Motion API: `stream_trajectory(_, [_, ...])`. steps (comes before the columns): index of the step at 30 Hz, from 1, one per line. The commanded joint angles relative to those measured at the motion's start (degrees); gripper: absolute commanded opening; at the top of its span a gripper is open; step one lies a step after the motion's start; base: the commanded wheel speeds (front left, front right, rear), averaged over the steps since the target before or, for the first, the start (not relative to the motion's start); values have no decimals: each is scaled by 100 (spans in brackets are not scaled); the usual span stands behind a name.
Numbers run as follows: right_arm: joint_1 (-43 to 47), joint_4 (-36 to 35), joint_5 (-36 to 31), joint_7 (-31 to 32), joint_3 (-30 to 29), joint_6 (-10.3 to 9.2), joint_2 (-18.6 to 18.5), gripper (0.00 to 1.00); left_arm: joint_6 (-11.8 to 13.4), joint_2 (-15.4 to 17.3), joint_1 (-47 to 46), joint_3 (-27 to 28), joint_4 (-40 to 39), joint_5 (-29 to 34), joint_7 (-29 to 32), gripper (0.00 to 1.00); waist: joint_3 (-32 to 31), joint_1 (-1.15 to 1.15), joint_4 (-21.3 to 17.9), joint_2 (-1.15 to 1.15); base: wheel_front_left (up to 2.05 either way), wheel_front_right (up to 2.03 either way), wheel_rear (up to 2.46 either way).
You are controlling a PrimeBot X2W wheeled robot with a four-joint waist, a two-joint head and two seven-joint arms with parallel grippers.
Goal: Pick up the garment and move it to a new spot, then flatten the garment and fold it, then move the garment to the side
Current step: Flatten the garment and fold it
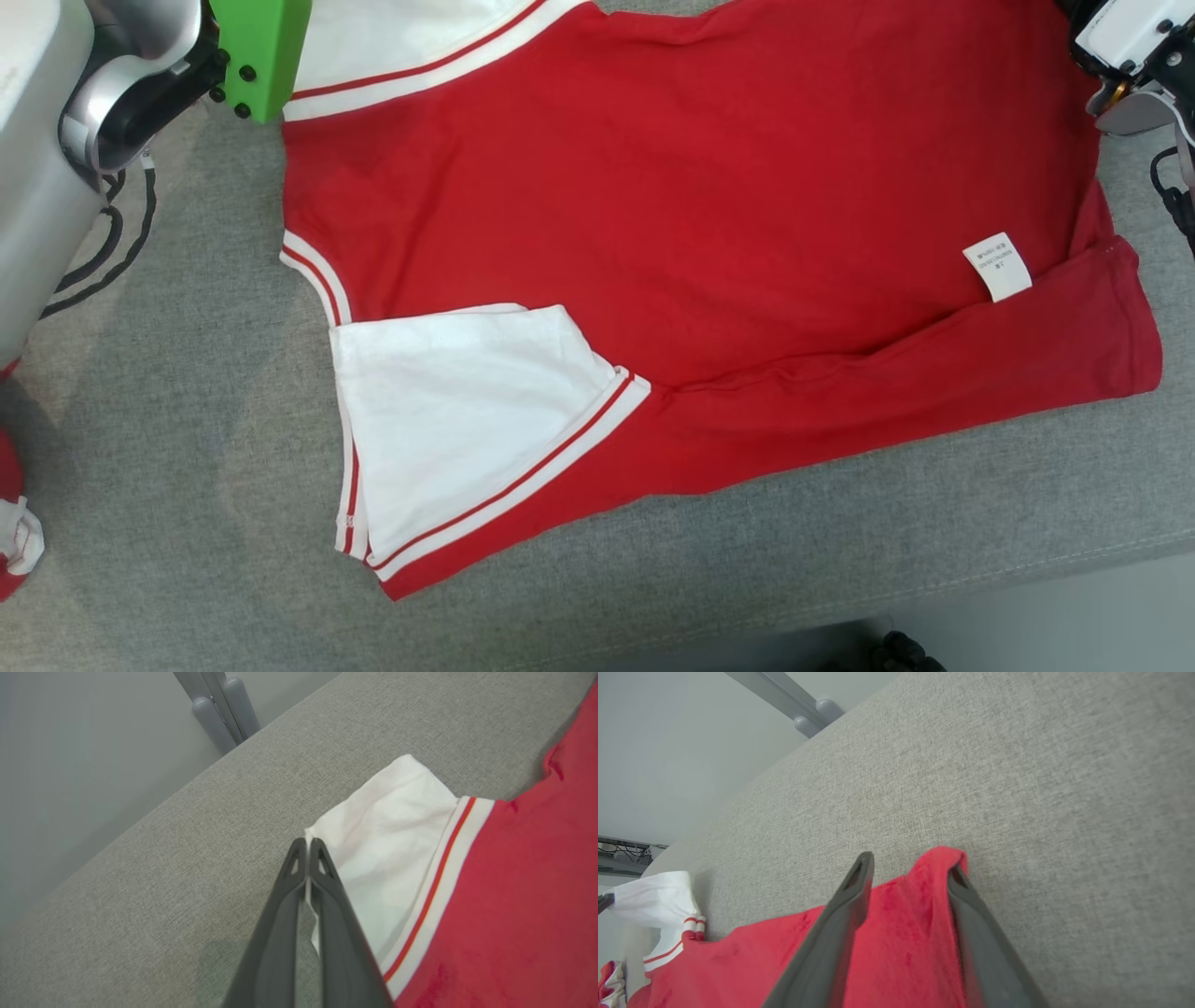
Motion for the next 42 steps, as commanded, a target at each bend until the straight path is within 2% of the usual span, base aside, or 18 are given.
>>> stream_trajectory(1, [-85,50,-38,-41,29,-3,-17,62,-18,11,-100,-23,15,-47,-39,0,14,0,43,0,0,0,0])
stream_trajectory(2, [-105,72,-63,-56,45,-3,-27,53,-18,4,-103,-43,23,-54,-46,0,16,0,56,0,0,0,0])
stream_trajectory(5, [-180,148,-127,-146,66,-3,-64,33,-18,-15,-118,-101,43,-91,-91,0,27,0,99,0,0,0,0])
stream_trajectory(6, [-197,171,-132,-173,73,-3,-64,22,-18,-17,-123,-117,52,-97,-96,0,29,0,110,0,0,0,0])
stream_trajectory(7, [-224,174,-168,-227,84,-3,-68,0,-18,-18,-139,-130,66,-96,-122,0,33,0,123,0,0,0,0])
stream_trajectory(13, [-311,189,-217,-455,123,-3,-161,0,-18,27,-229,-169,125,-52,-475,0,10,0,159,0,0,0,0])
stream_trajectory(22, [-305,107,-11,-952,-65,-3,-400,0,-5,112,-507,-63,255,138,-1732,0,-111,0,174,0,0,0,0])
stream_trajectory(28, [73,-164,322,-1020,-122,-3,-602,0,-5,119,-329,-97,73,-320,-2019,0,-273,0,229,0,0,0,0])
stream_trajectory(33, [574,-505,676,-985,-147,-3,-778,0,-6,408,37,-130,-407,-813,-2061,0,-488,0,318,0,0,0,0])
stream_trajectory(37, [997,-784,850,-985,-111,-2,-958,0,24,766,536,-129,-940,-1127,-2024,0,-650,0,398,0,0,0,0])
stream_trajectory(42, [1488,-1252,889,-1101,-41,-2,-1276,0,307,1223,1241,-103,-1853,-1516,-2037,0,-756,0,535,0,0,0,0])
